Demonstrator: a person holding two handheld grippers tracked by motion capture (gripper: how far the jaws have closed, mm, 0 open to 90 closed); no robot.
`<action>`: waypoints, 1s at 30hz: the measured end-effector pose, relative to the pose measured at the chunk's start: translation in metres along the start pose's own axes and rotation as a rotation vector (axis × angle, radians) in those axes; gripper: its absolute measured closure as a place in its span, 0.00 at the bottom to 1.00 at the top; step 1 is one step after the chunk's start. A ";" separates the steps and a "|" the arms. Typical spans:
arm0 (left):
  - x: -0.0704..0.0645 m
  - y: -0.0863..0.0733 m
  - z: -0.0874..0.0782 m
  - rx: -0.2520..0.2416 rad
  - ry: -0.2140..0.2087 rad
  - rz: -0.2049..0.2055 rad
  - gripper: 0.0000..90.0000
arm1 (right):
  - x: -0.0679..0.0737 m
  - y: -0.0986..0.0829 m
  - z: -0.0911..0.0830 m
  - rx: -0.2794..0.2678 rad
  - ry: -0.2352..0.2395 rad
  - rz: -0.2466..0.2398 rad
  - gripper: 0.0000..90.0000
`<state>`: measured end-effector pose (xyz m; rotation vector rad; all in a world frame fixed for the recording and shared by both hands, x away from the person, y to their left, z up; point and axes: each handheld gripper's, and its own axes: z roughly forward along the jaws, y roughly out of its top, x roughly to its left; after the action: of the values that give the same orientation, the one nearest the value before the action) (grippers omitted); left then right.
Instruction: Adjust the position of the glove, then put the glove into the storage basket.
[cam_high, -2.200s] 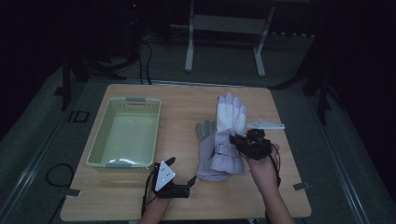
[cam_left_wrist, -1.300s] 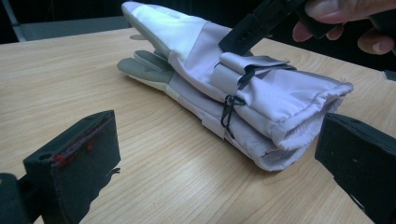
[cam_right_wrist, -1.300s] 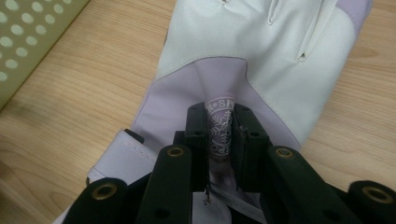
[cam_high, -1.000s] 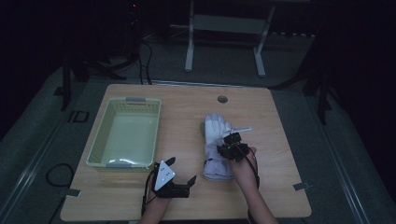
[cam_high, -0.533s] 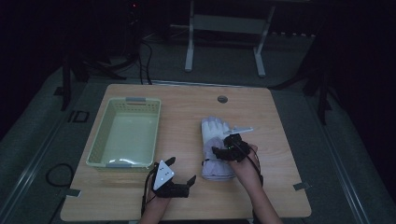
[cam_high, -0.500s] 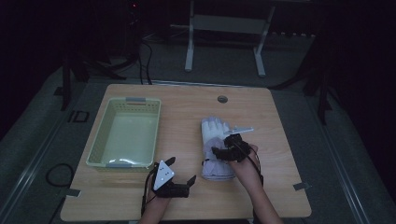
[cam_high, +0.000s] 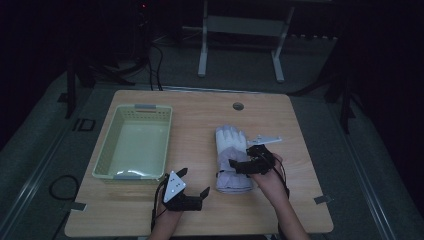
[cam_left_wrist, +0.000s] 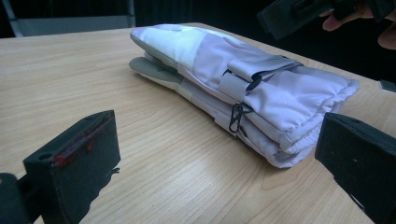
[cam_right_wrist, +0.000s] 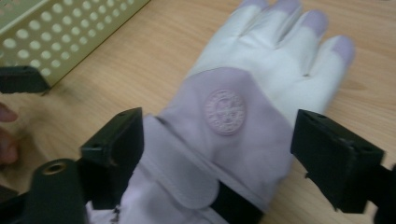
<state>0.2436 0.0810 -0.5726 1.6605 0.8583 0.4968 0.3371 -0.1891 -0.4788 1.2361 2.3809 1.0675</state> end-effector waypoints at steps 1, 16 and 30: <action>0.000 0.000 0.000 0.001 -0.001 -0.002 0.00 | -0.002 0.000 -0.002 -0.004 0.007 -0.004 0.17; -0.008 0.021 0.009 0.127 -0.145 0.019 0.00 | -0.031 -0.011 -0.038 -0.085 -0.015 -0.166 0.22; -0.005 0.056 0.034 0.263 -0.165 -0.088 0.00 | -0.045 -0.021 -0.038 -0.109 0.018 -0.113 0.16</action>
<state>0.2807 0.0504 -0.5274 1.8643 0.8979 0.1882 0.3317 -0.2510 -0.4721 1.0466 2.3405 1.1611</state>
